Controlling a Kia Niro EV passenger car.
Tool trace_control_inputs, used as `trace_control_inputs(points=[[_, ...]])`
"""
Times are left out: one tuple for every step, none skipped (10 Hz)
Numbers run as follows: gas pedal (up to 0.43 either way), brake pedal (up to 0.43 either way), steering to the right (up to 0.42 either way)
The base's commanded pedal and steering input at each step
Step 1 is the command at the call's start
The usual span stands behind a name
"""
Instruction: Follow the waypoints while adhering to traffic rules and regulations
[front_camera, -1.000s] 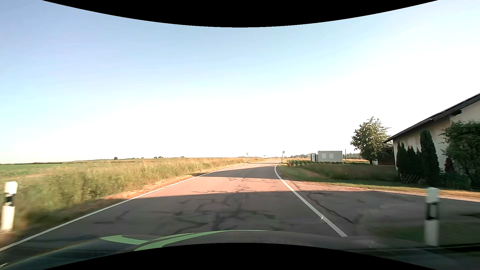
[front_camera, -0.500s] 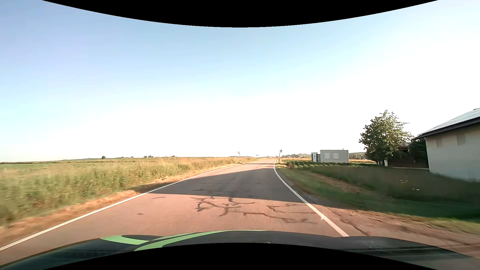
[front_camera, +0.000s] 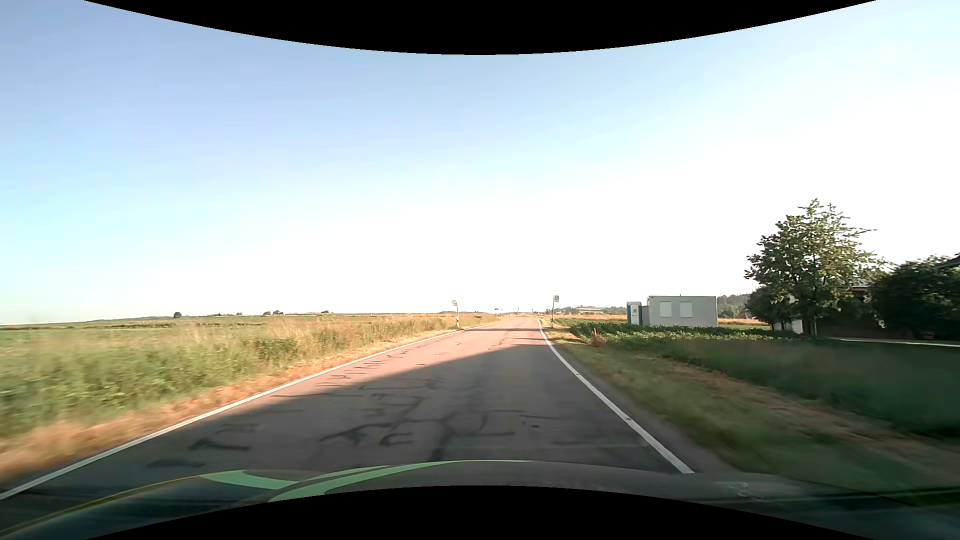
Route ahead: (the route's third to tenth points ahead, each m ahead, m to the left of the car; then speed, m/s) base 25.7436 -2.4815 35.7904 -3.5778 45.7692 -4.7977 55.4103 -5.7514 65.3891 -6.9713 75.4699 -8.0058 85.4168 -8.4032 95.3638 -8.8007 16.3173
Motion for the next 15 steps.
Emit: trace_control_inputs(points=[[0.469, 0.0, 0.03], [0.461, 0.0, 0.03], [0.449, 0.0, 0.03], [0.441, 0.0, 0.03], [0.421, 0.0, 0.03], [0.398, 0.0, 0.03], [0.39, 0.0, 0.028], [0.378, 0.0, 0.023], [0.378, 0.0, 0.016], [0.358, 0.0, 0.014], [0.331, 0.0, 0.013], [0.287, 0.0, 0.012], [0.287, 0.0, 0.009], [0.287, 0.0, 0.004], [0.287, 0.0, 0.0]])
